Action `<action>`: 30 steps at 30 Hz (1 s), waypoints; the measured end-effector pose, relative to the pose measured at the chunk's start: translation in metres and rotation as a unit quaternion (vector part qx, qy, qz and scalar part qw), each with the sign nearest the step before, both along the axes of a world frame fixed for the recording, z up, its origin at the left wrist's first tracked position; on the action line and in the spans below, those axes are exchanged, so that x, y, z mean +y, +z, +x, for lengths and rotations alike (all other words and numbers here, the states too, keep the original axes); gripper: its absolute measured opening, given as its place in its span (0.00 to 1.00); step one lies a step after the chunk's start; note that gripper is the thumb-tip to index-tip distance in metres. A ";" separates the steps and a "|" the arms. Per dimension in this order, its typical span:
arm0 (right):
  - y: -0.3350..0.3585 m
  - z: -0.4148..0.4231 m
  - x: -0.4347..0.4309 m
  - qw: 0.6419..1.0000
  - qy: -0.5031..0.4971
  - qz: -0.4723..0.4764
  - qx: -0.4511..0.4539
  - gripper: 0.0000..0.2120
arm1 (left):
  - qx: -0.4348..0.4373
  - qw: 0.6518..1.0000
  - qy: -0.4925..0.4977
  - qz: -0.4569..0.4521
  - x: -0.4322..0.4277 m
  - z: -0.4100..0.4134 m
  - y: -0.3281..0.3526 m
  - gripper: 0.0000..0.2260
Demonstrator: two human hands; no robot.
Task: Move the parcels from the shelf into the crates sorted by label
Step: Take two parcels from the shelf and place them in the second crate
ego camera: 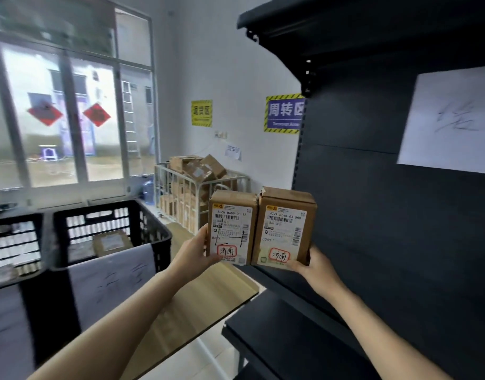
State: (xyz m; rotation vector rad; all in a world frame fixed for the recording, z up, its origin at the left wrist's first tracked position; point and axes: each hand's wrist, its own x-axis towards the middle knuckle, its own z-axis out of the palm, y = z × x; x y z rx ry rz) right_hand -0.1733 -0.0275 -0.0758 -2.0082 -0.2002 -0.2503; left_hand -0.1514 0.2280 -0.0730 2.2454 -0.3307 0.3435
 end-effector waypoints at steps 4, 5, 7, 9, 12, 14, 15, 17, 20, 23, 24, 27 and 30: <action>-0.003 0.025 0.059 0.999 0.045 0.014 0.001 0.23 | 0.010 0.999 0.046 -0.008 0.060 0.006 -0.003 0.26; -0.005 0.032 0.075 0.998 0.056 0.014 0.004 0.24 | 0.013 0.998 0.055 -0.012 0.076 0.008 -0.004 0.27; -0.007 0.047 0.106 0.997 0.071 0.010 0.006 0.25 | 0.017 0.997 0.072 -0.019 0.108 0.015 -0.006 0.29; -0.008 0.061 0.137 0.997 0.082 0.008 0.005 0.23 | 0.015 0.996 0.084 -0.024 0.138 0.023 -0.007 0.29; -0.008 0.084 0.180 0.996 0.091 0.016 0.005 0.22 | 0.021 0.995 0.093 -0.036 0.181 0.038 -0.007 0.27; -0.008 0.100 0.208 0.995 0.102 0.019 0.005 0.23 | 0.028 0.994 0.091 -0.054 0.209 0.049 -0.008 0.27; -0.008 0.108 0.221 0.994 0.109 0.016 0.004 0.23 | 0.028 0.994 0.091 -0.059 0.223 0.055 -0.009 0.27; -0.010 0.122 0.247 0.993 0.115 0.009 0.006 0.24 | 0.028 0.993 0.101 -0.055 0.251 0.066 -0.011 0.27; -0.015 0.142 0.281 0.993 0.119 -0.002 0.015 0.24 | 0.033 0.992 0.110 -0.056 0.284 0.077 -0.015 0.27; -0.016 0.160 0.309 0.992 0.121 -0.015 0.008 0.23 | 0.046 0.990 0.113 -0.066 0.311 0.085 -0.019 0.28; -0.016 0.166 0.318 0.992 0.127 -0.016 0.010 0.22 | 0.051 0.990 0.115 -0.068 0.319 0.088 -0.021 0.27; -0.017 0.181 0.341 0.989 0.142 -0.004 0.034 0.22 | 0.066 0.988 0.122 -0.066 0.344 0.096 -0.024 0.27; -0.017 0.196 0.361 0.986 0.156 0.010 0.057 0.22 | 0.075 0.987 0.121 -0.077 0.361 0.104 -0.027 0.27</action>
